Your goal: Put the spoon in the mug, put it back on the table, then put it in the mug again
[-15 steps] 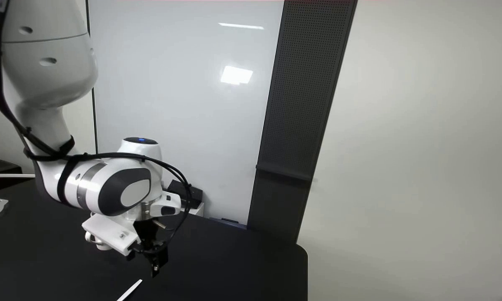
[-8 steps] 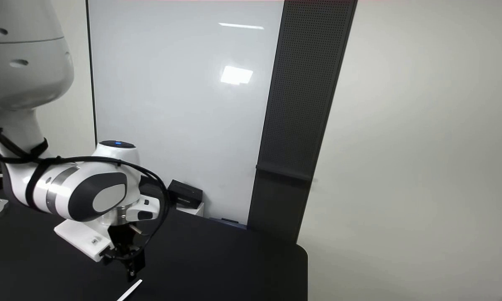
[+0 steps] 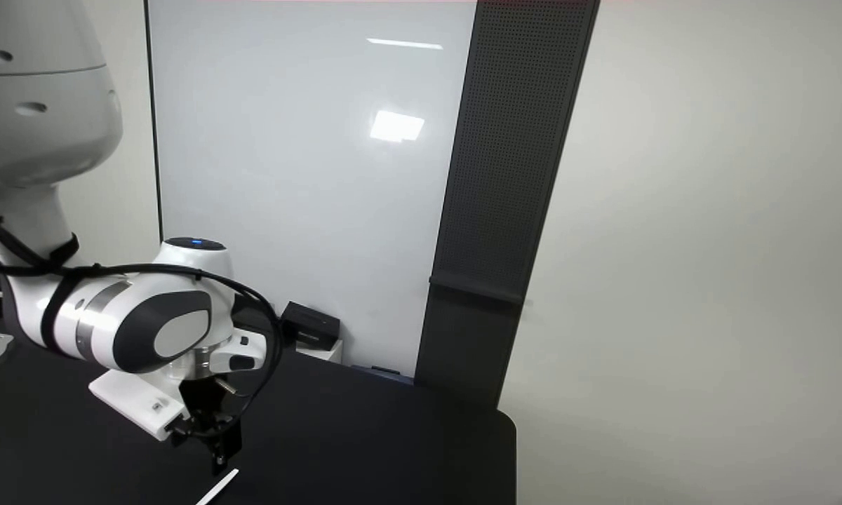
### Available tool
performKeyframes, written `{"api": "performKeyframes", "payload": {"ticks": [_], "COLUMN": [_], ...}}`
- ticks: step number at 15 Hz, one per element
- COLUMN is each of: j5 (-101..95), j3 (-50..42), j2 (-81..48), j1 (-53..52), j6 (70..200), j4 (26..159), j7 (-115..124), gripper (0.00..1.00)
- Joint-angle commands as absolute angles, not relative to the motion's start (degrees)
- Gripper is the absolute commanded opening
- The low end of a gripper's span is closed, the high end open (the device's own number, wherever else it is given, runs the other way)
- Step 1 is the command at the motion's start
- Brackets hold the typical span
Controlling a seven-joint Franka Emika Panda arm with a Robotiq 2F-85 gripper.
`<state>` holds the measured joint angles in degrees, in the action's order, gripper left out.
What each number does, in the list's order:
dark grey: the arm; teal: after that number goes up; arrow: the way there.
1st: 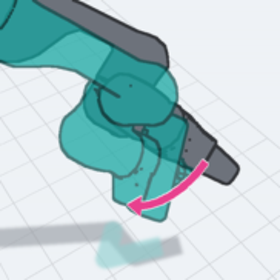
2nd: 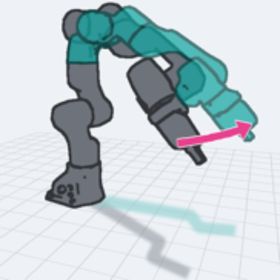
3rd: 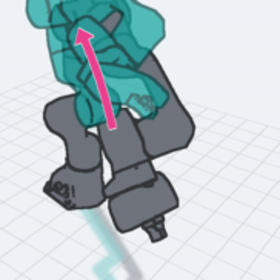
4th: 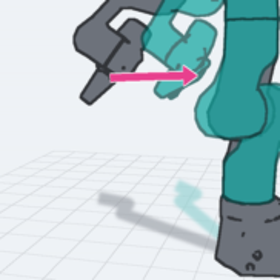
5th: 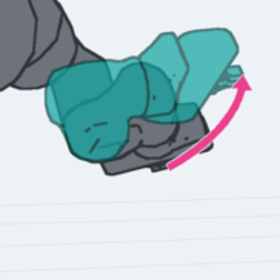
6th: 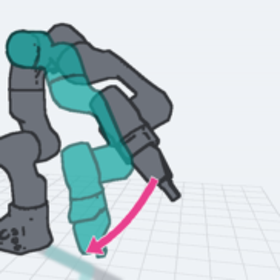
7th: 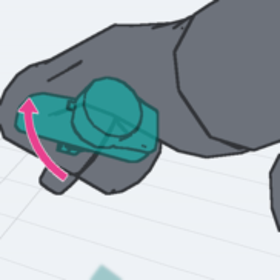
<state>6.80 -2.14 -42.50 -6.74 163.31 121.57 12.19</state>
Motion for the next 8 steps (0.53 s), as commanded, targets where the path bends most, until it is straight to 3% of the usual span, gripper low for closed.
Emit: {"api": "performKeyframes", "payload": {"ticks": [1, 8], "j5": [6.5, 5.8], "j3": [-2.1, -2.5], "j2": [-42.5, -43.5], "j1": [-6.6, -7.2], "j6": [163.2, 163.0], "j4": [121.4, 121.0], "j7": [12.4, 12.2], "gripper": [1.0, 1.0]}}
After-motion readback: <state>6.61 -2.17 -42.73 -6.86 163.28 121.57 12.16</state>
